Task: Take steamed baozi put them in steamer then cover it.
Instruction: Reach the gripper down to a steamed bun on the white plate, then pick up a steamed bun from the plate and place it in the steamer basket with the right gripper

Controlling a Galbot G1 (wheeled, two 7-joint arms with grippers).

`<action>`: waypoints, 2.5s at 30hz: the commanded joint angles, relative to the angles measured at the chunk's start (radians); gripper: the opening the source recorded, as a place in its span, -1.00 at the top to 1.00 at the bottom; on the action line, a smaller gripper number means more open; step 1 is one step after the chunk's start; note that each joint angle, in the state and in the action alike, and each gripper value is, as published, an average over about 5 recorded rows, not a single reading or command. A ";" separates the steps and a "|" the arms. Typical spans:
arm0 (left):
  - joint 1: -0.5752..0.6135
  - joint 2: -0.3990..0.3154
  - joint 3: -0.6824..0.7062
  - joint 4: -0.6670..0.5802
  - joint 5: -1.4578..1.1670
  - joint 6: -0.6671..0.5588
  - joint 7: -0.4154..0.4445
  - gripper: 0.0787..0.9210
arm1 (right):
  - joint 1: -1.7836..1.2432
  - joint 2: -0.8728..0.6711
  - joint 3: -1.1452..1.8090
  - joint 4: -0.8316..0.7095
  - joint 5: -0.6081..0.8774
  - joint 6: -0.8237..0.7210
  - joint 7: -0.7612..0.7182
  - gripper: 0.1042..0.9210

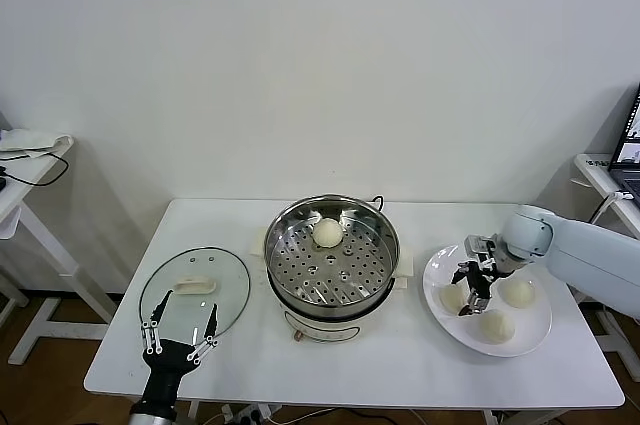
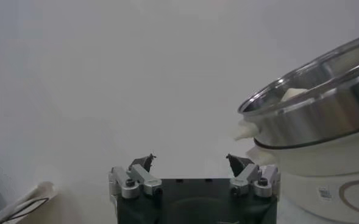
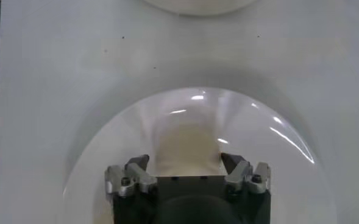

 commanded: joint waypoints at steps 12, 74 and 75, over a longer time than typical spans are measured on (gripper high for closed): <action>-0.012 0.003 0.008 -0.007 -0.002 0.004 0.001 -0.77 | 0.131 -0.008 0.016 0.009 -0.037 0.039 -0.172 -0.22; -0.051 0.027 0.017 -0.025 -0.046 0.004 -0.010 -0.77 | 0.415 0.771 -0.307 0.024 0.334 -0.165 0.056 -0.27; -0.049 0.026 0.017 -0.028 -0.048 0.004 -0.011 -0.77 | 0.415 0.770 -0.306 0.025 0.333 -0.165 0.059 -0.29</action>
